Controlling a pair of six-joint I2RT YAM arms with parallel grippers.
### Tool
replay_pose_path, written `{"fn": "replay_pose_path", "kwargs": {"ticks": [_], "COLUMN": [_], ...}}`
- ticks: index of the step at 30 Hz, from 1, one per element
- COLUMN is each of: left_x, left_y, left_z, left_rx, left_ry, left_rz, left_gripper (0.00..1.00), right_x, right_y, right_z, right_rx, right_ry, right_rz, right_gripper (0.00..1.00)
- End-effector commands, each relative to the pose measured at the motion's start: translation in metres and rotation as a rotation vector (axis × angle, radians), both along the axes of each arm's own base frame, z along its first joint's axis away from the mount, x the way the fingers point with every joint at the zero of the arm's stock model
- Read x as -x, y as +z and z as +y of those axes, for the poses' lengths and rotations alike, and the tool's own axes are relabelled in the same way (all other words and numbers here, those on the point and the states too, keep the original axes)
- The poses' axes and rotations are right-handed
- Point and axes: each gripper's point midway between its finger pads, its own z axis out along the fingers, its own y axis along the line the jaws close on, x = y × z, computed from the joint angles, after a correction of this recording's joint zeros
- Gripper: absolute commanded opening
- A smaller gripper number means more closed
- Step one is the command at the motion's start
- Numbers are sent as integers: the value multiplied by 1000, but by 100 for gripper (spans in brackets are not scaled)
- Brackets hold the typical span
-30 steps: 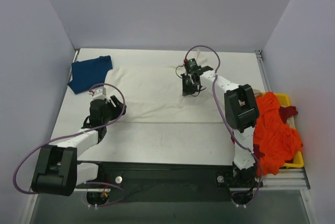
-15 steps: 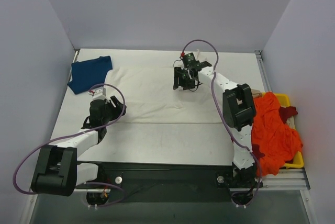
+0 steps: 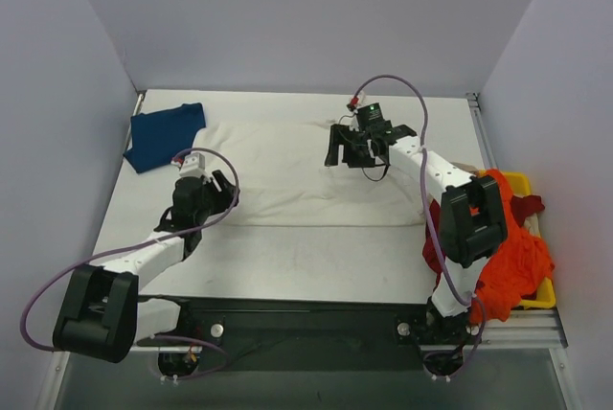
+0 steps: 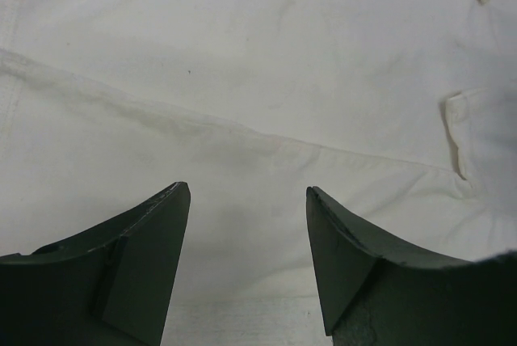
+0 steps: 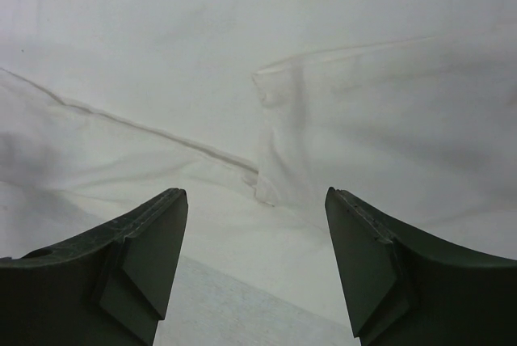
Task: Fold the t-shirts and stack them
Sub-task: Fold the flattened tshirt in 1/3 of the way
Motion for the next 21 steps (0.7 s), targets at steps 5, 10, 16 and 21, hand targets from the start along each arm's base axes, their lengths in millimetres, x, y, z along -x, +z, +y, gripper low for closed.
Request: {"fn": "replay_pose_path", "kwargs": {"ticks": [5,10,16,21], "left_x": [-32,-48,-44,-31], "left_y": [14,-1,-42,-55], "left_z": [-22,-36,-37,-31], "left_rx": [26,63,89,71], "left_ry": [-37,-73,-45,-26], "left_rz": [-59,-32,85,126], "left_gripper": [70,70,70,70], "right_x": [19,33,53,76], "right_y": [-39,-63,-92,-113], "right_z": [-48,-65,-82,-93], "right_rx": [-35,-1,62,113], "right_ry": [-94,-129,-198,-238], "right_rz": [75,134,227,302], "right_gripper": [70,70,70,67]}}
